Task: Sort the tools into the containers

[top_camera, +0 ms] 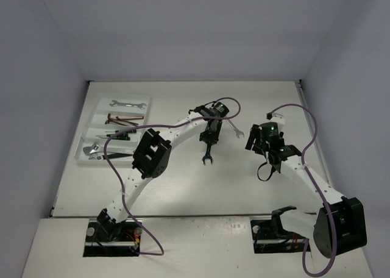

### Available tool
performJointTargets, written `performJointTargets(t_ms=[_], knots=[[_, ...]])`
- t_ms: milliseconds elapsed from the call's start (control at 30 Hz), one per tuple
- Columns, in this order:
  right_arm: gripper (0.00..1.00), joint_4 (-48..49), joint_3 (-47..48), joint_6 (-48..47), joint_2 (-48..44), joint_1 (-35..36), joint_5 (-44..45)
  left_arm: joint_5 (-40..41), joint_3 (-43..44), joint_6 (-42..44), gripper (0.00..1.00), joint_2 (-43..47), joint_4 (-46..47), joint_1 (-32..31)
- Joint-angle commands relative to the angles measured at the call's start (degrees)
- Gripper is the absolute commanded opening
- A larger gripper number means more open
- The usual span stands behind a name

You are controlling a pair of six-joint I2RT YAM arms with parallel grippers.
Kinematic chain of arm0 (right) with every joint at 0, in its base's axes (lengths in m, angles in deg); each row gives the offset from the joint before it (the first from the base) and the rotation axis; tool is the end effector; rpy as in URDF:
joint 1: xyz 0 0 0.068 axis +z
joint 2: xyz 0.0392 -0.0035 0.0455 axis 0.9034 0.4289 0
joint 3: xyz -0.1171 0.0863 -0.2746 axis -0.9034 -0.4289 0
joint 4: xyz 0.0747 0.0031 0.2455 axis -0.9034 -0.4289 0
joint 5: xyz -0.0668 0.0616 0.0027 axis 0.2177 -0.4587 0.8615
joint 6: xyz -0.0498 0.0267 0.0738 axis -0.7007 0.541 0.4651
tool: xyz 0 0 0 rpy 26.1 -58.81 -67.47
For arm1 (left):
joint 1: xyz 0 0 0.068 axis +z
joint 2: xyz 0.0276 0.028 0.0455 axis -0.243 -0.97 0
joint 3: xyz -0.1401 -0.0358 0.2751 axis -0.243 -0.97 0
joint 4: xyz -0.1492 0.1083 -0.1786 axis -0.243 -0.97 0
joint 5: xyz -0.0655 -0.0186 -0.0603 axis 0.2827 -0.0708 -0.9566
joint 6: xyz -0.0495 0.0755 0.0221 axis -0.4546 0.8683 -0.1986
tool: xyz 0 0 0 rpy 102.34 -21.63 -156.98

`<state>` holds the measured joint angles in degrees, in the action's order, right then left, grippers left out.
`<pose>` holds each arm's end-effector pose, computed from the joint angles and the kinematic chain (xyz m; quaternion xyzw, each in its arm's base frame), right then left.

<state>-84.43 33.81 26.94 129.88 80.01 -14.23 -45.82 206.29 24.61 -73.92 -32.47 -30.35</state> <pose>0.2607 0.0577 0.2522 0.1152 0.8607 0.1038 0.4849 0.4065 -0.3960 0.1652 0.1134 0.9660 -0.1334 0.1903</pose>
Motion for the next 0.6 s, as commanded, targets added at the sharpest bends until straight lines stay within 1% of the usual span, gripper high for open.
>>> performJointTargets(t_ms=[0, 33, 67, 200, 333, 567], knots=[[0.64, 0.53, 0.23, -0.09, -1.96, -0.46, 0.92, -3.39, -0.45, -2.17, 0.14, -1.74, -2.02, 1.39], [0.64, 0.42, 0.22, -0.18, -2.08, -0.55, 0.86, -3.63, -1.02, -2.42, 0.05, -1.54, -2.02, 2.03], [0.64, 0.35, 0.16, -0.18, -2.21, -0.55, 0.79, -3.90, -1.30, -2.49, 0.01, -1.13, -2.02, 2.44], [0.64, 0.17, -0.04, -0.58, -2.63, -0.83, 0.42, -4.70, -2.57, -1.74, 0.00, 1.31, -1.91, 5.36], [0.64, 0.17, -0.18, -1.04, -3.09, -0.99, 0.35, -4.91, -3.96, -0.84, 0.00, 6.45, -1.59, 9.67], [0.64, 0.26, -0.19, -1.26, -2.83, -1.19, 0.17, -7.42, -7.21, -0.14, 0.00, 13.43, 1.93, 14.10]])
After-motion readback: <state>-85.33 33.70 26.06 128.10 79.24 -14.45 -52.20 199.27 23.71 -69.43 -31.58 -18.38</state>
